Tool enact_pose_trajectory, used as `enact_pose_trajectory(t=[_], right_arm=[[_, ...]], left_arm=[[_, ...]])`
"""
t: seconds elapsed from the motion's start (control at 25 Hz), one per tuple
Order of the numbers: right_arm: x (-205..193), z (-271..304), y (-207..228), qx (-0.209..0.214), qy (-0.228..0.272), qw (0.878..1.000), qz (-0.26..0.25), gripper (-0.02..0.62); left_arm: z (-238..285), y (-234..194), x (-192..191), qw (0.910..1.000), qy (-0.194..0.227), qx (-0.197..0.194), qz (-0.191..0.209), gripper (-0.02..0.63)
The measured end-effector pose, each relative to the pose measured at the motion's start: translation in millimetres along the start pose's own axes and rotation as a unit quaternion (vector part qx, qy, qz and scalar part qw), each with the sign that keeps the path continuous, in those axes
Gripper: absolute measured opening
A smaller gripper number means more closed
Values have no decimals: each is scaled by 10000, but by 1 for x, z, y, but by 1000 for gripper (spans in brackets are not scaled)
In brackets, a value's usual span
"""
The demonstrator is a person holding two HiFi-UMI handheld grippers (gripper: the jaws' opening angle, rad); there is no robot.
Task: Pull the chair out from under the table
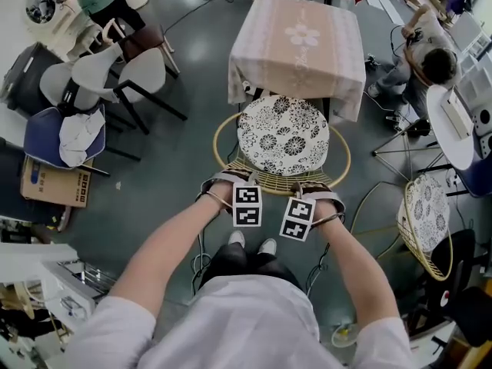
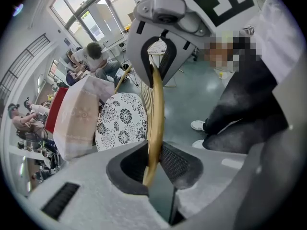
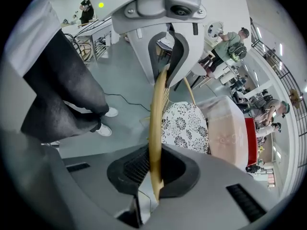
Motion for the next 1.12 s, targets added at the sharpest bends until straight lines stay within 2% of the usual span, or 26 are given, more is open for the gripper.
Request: enact_pose_trajectory(t=[0.4,1.12], right_arm=[[8,-1,-18,16,-59,9999,98,29],[30,-5,-79,48,-142,9994,309,29]], left_arm=[[-10,18,-3,10000,64,20,-17,71],[-40,70,-12,9996,214,-70,180,71]])
Point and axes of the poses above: the fingertips, and each gripper's own axes: z forward along the fingers, y to its right, x out of its top, the point moved 9 cm from there along -z, backward along the fingers, and after that the axes turned 14 degrees about x, right-handed, at the moved point
